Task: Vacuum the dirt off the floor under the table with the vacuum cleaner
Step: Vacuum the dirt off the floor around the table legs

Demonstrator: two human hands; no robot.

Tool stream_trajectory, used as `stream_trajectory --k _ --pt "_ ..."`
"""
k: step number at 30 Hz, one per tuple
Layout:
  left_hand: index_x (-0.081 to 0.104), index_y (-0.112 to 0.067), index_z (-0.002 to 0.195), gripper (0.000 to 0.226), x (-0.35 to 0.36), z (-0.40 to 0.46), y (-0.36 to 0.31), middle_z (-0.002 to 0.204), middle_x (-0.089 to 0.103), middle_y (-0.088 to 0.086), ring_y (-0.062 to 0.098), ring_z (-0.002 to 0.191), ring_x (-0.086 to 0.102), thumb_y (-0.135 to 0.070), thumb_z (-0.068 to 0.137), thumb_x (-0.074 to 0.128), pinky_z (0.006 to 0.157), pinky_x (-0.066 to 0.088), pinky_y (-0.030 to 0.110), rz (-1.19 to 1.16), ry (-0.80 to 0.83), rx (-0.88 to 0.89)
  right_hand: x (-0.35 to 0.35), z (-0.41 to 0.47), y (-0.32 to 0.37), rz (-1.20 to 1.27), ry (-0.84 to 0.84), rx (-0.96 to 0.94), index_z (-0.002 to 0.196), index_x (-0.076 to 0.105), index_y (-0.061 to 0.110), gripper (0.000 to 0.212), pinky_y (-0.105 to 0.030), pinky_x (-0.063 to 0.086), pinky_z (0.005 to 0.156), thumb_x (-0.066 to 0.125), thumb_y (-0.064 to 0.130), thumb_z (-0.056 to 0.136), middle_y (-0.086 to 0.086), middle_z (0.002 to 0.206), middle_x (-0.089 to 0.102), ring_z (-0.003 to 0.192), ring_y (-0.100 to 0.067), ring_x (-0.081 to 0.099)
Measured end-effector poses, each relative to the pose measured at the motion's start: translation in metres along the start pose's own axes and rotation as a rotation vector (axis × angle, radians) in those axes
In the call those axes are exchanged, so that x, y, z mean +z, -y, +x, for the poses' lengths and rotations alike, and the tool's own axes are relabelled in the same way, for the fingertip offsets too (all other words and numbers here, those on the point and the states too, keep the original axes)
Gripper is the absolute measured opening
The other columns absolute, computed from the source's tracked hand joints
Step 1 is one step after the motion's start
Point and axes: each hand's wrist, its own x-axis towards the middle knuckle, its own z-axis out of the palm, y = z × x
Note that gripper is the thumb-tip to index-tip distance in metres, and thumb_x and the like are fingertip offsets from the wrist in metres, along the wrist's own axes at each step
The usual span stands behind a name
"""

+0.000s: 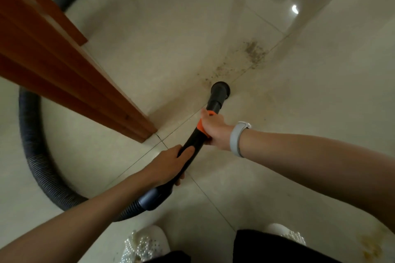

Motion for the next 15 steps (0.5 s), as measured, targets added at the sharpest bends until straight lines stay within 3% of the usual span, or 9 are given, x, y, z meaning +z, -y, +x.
stream_trajectory --k 5,10,13,15 --pt "0.051 -0.017 0.089 0.035 0.0 -0.008 0.005 0.062 0.063 0.003 0.014 0.044 0.058 -0.046 0.098 0.034 0.053 0.052 0.027 -0.01 -0.088 -0.003 0.017 -0.002 0.003 -0.109 0.046 -0.006 0.141 0.023 0.01 0.057 -0.035 0.056 0.071 0.038 0.045 0.098 -0.013 0.116 0.051 0.099 -0.029 0.06" --pt "0.052 -0.013 0.091 0.037 -0.005 -0.004 0.006 0.06 0.063 0.004 0.015 0.043 0.058 -0.044 0.099 0.033 0.052 0.052 0.029 -0.028 -0.182 -0.037 0.03 0.0 0.02 -0.143 0.099 -0.028 0.136 0.03 0.009 0.052 -0.033 0.053 0.068 0.039 0.042 0.098 -0.013 0.114 0.052 0.098 -0.028 0.058" --pt "0.051 -0.012 0.089 0.037 -0.012 0.003 0.003 0.059 0.063 0.004 0.014 0.041 0.057 -0.043 0.1 0.032 0.048 0.049 0.025 -0.023 -0.2 -0.038 0.033 0.003 0.032 -0.135 0.112 -0.028 0.127 0.038 0.008 0.043 -0.034 0.054 0.069 0.038 0.04 0.099 -0.009 0.096 0.052 0.093 -0.026 0.059" --pt "0.051 -0.01 0.088 0.038 -0.016 0.01 -0.001 0.059 0.062 0.005 0.015 0.04 0.056 -0.042 0.1 0.032 0.046 0.048 0.024 -0.029 -0.21 -0.024 0.034 0.005 0.042 -0.141 0.11 -0.023 0.119 0.042 0.009 0.037 -0.033 0.054 0.062 0.038 0.04 0.099 -0.009 0.094 0.053 0.09 -0.026 0.059"
